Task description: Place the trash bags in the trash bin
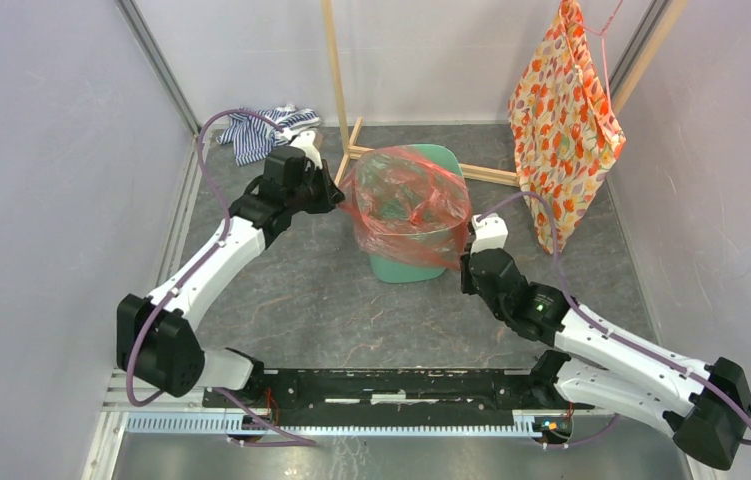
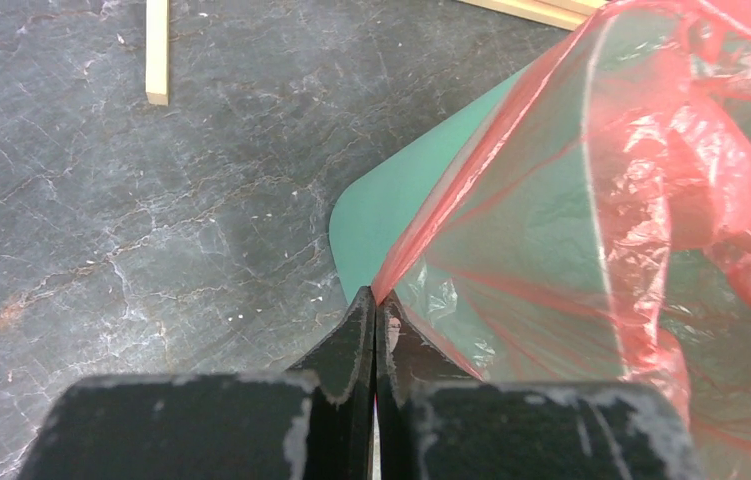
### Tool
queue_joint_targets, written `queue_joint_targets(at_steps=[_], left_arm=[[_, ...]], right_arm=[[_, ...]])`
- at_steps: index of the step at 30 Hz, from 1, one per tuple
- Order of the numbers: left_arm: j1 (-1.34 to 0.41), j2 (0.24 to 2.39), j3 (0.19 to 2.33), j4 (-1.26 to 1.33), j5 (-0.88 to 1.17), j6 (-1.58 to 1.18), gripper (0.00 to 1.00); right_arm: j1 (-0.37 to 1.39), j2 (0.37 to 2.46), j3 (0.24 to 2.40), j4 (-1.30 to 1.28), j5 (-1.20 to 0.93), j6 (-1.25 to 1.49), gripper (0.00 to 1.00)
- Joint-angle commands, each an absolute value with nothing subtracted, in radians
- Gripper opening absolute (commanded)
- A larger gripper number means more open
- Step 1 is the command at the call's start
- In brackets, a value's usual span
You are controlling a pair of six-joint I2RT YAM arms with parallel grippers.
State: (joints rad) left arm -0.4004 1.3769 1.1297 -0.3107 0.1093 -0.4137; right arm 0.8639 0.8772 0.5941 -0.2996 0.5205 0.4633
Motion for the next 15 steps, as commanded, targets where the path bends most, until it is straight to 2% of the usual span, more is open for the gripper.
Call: queue_joint_targets(at_steps=[1, 15], left_arm=[[-0.392, 1.326, 1.134, -0.327, 0.107, -0.364, 0.02], [-0.390, 1.273, 1.161, -0.335, 0.141, -0.418, 0.02]], right_arm=[[0.865, 0.877, 0.582, -0.348, 0.596, 0.443, 0.00], [0.866, 0.914, 0.626, -0.404, 0.784, 0.405, 0.00]])
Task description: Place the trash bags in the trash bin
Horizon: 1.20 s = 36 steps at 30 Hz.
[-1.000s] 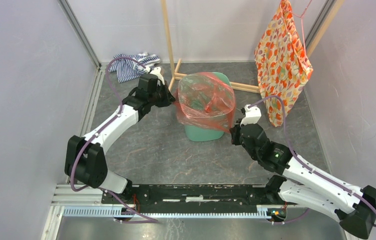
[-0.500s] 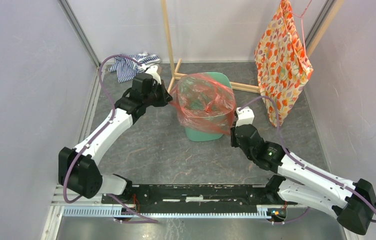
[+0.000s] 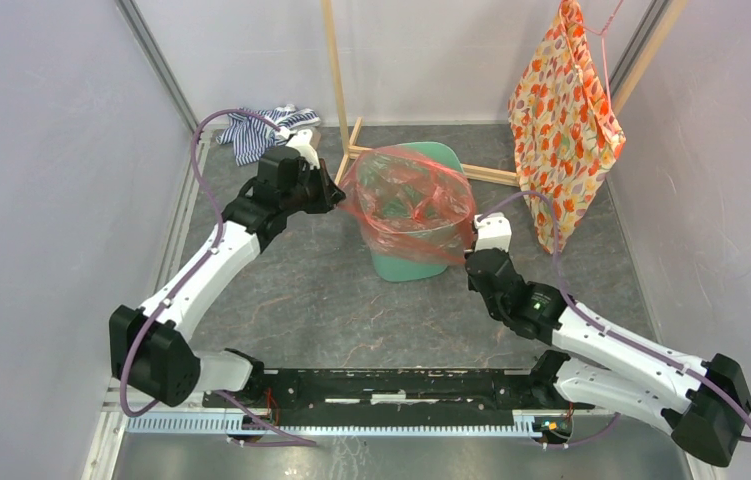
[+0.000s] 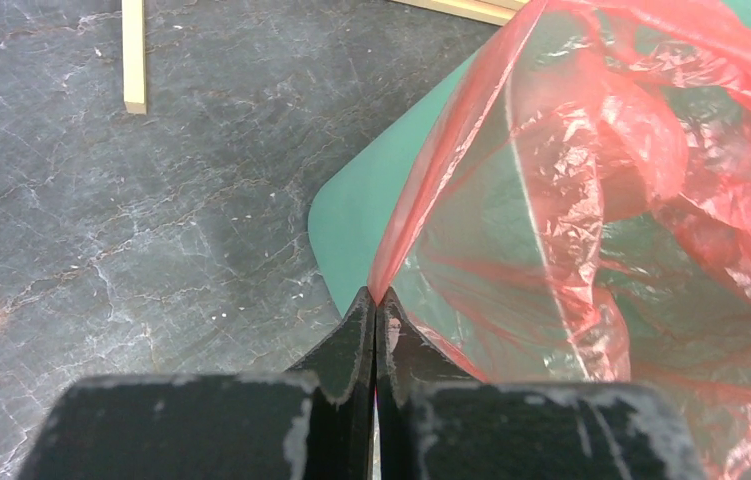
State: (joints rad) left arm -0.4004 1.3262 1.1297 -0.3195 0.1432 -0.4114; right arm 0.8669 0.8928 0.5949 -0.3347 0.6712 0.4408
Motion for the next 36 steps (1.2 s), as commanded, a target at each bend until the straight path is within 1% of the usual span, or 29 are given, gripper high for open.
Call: queue_joint_targets(at_steps=[1, 9, 14, 19, 22, 25, 27, 29, 31, 33, 36], left_arm=[[-0.390, 1.262, 1.166, -0.339, 0.141, -0.418, 0.02], [-0.389, 1.190, 1.210, -0.415, 0.171, -0.419, 0.02], [-0.388, 1.209, 1.217, -0.467, 0.153, -0.387, 0.02], [-0.382, 1.223, 1.212, -0.485, 0.158, -0.387, 0.02], [-0.380, 1.214, 1.253, -0.520, 0.184, -0.387, 0.02], [-0.378, 1.202, 1.260, -0.520, 0.154, -0.368, 0.02], [-0.375, 1.224, 1.258, -0.522, 0.138, -0.359, 0.02], [-0.375, 1.253, 1.248, -0.492, 0.147, -0.371, 0.02], [-0.374, 1.280, 1.237, -0.444, 0.142, -0.384, 0.02], [-0.375, 1.314, 1.243, -0.412, 0.119, -0.388, 0.02], [-0.376, 1.370, 1.277, -0.374, 0.107, -0.386, 0.02]], right_arm=[[0.865, 0.917, 0.625, -0.400, 0.783, 0.404, 0.00], [0.865, 0.924, 0.617, -0.384, 0.768, 0.415, 0.00], [0.865, 0.905, 0.621, -0.386, 0.761, 0.414, 0.00], [0.864, 0.913, 0.629, -0.425, 0.820, 0.401, 0.00], [0.865, 0.912, 0.632, -0.434, 0.824, 0.394, 0.00], [0.865, 0.909, 0.633, -0.428, 0.816, 0.394, 0.01], [0.865, 0.907, 0.644, -0.424, 0.796, 0.392, 0.08], [0.865, 0.896, 0.660, -0.424, 0.770, 0.383, 0.27], [0.865, 0.870, 0.679, -0.428, 0.765, 0.369, 0.51], [0.865, 0.841, 0.708, -0.437, 0.757, 0.341, 0.69], [0.865, 0.802, 0.767, -0.444, 0.711, 0.279, 0.85]])
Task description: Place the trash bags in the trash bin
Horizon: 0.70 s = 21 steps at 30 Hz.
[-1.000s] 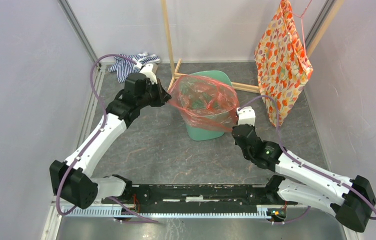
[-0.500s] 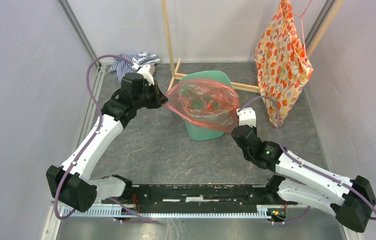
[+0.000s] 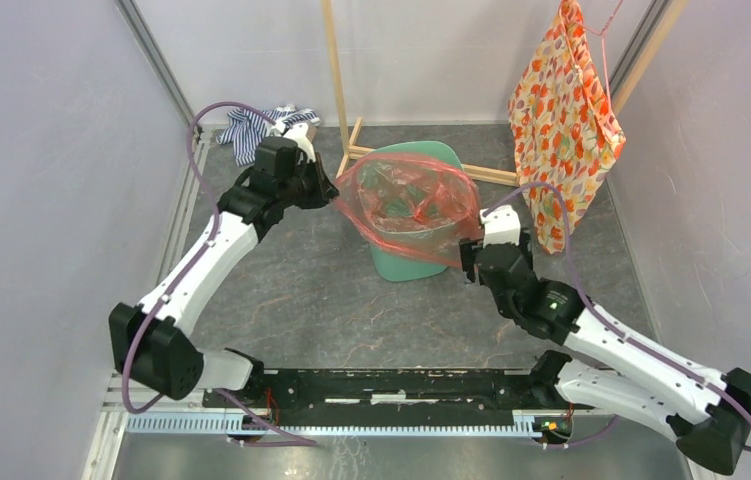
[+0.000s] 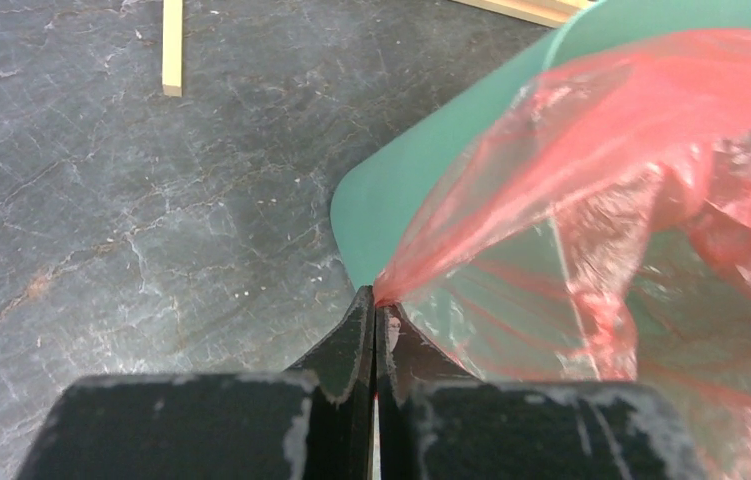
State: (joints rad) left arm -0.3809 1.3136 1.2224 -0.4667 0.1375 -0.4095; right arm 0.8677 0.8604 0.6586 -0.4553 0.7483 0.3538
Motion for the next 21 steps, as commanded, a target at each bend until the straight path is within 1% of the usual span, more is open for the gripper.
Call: queue_joint_targets(at_steps=[1, 3, 8, 10, 12, 14, 18, 21], left_arm=[[-0.376, 1.383, 1.287, -0.359, 0.107, -0.386, 0.02], [-0.375, 1.409, 1.312, -0.340, 0.104, -0.390, 0.02], [-0.375, 1.468, 1.365, -0.324, 0.098, -0.382, 0.02], [-0.375, 1.489, 1.381, -0.320, 0.096, -0.372, 0.02], [-0.375, 1.509, 1.394, -0.303, 0.101, -0.363, 0.02], [-0.375, 1.533, 1.416, -0.293, 0.104, -0.356, 0.02], [-0.375, 1.585, 1.476, -0.282, 0.122, -0.344, 0.02], [-0.375, 1.612, 1.504, -0.277, 0.130, -0.337, 0.02]], right_arm=[[0.865, 0.794, 0.787, -0.446, 0.687, 0.259, 0.89], [0.866, 0.792, 0.846, -0.462, 0.637, 0.218, 0.93], [0.864, 0.861, 0.996, -0.444, 0.568, 0.079, 0.97], [0.850, 0.928, 1.090, -0.432, 0.545, 0.011, 0.96], [0.806, 1.005, 1.179, -0.421, 0.480, -0.055, 0.92], [0.735, 1.086, 1.268, -0.415, 0.374, -0.083, 0.88], [0.581, 1.217, 1.400, -0.413, 0.130, -0.098, 0.85], [0.539, 1.310, 1.479, -0.442, 0.007, -0.102, 0.82]])
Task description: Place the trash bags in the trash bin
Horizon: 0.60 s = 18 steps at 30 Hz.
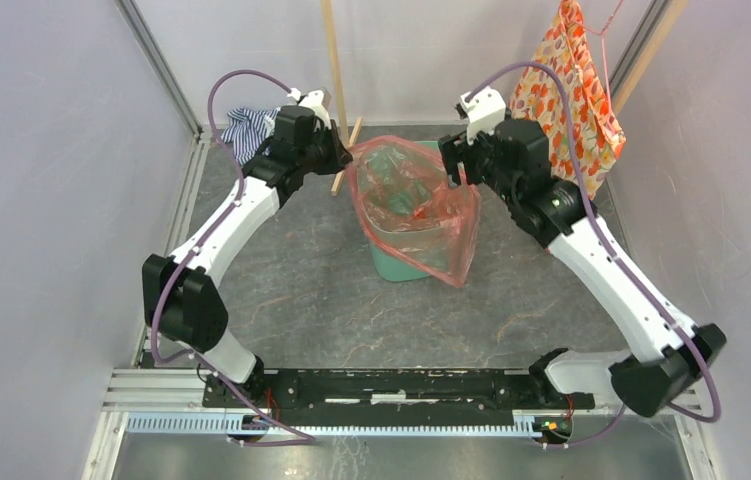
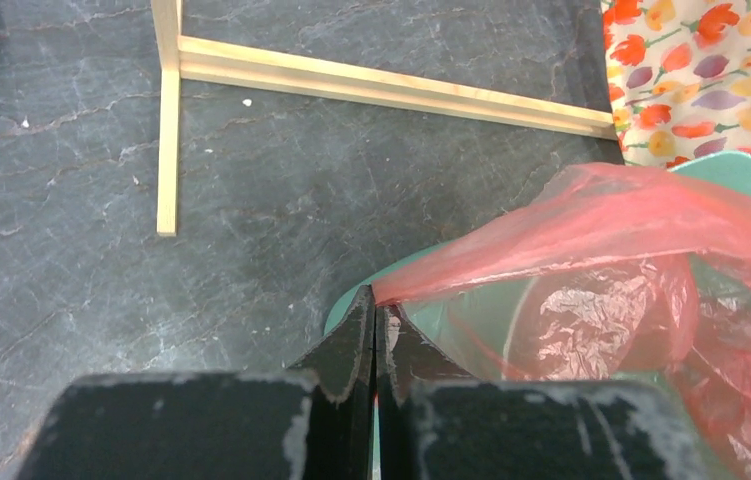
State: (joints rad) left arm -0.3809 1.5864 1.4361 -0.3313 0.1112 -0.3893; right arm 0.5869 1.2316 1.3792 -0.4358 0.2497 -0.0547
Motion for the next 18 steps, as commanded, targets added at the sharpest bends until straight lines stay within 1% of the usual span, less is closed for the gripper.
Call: queue_joint_targets(at_steps=[1, 6, 12, 18], left_arm=[[-0.375, 1.621, 1.513, -0.278, 0.133, -0.335, 0.02], [-0.375, 1.652, 1.542, -0.273, 0.133, -0.320, 0.02], [-0.374, 1.686, 1.559, -0.265, 0.142, -0.319, 0.02], [-0.376, 1.705, 1.559, -0.254, 0.141, -0.321, 0.02]], right_arm=[[0.533, 1.326, 1.491, -0.448, -0.023, -0.096, 0.81], [0.521, 1.361, 1.477, -0.449, -0.084, -0.078, 0.79], [0.501, 1.368, 1.451, -0.448, -0.043, -0.069, 0.77], [0.473, 1.415, 1.460, -0.448, -0.049, -0.073, 0.64]])
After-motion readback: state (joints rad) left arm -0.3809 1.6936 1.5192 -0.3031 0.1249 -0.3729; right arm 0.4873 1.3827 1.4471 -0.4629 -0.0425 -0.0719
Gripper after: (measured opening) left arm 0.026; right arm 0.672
